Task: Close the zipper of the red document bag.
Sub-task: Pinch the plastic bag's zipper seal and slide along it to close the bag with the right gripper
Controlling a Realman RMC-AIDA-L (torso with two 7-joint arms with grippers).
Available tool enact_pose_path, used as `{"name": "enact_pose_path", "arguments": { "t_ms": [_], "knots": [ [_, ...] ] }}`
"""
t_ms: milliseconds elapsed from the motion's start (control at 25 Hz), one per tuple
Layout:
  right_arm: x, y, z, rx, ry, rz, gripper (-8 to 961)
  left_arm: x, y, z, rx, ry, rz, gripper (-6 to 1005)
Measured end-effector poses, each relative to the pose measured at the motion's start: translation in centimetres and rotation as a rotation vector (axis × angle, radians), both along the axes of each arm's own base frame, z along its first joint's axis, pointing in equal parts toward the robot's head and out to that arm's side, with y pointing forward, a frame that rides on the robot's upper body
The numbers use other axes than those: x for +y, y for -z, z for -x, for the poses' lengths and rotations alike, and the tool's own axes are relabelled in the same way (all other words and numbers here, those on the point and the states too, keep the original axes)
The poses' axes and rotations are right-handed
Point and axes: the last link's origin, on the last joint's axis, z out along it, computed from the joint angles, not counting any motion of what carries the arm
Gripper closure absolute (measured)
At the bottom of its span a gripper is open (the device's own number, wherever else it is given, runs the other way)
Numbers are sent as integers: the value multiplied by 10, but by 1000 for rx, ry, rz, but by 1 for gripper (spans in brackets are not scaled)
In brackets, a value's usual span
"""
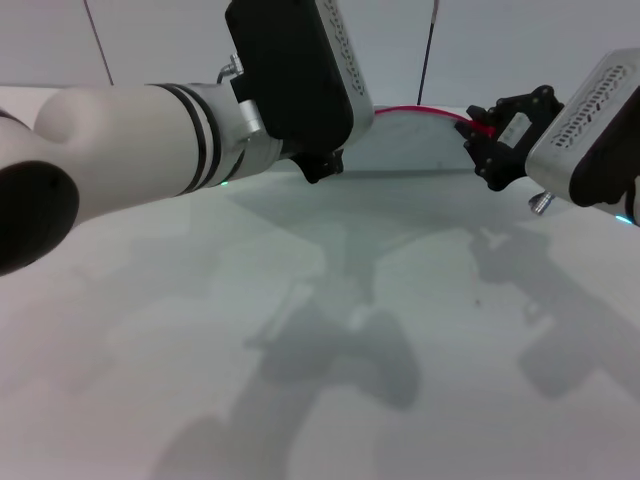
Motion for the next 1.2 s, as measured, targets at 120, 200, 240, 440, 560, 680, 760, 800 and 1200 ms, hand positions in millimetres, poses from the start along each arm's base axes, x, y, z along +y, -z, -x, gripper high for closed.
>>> {"name": "enact_pose_path", "arguments": {
  "t_ms": [120, 200, 240, 440, 560, 680, 760, 800, 1200],
  "knots": [
    [0, 0, 0, 0, 0, 1, 817, 0, 0, 0, 2, 1, 0, 945],
    [0, 0, 0, -1, 0, 2, 821, 0, 0, 1, 2, -1, 0, 945],
    [0, 0, 0, -1, 0, 2, 827, 0, 0, 1, 2, -1, 0, 945],
    [0, 0, 0, 3, 3, 3, 860, 0, 0, 1, 2, -1, -1, 944],
    [0, 0, 0, 8, 8, 1, 873, 0, -1, -1, -1, 4, -3, 944],
    [1, -1, -1, 10, 11, -3, 874, -1, -2, -1, -3, 5, -6, 944],
    [1, -1, -3, 10, 17, -4, 874, -1, -3, 0, -3, 3, -6, 944],
    [2, -2, -5, 8, 22, -6, 874, -1, -3, 0, -5, 2, -7, 944],
    [16, -17, -36, -35, 102, -82, 876, -13, -15, -3, -28, 15, -30, 944]
  ]
}}
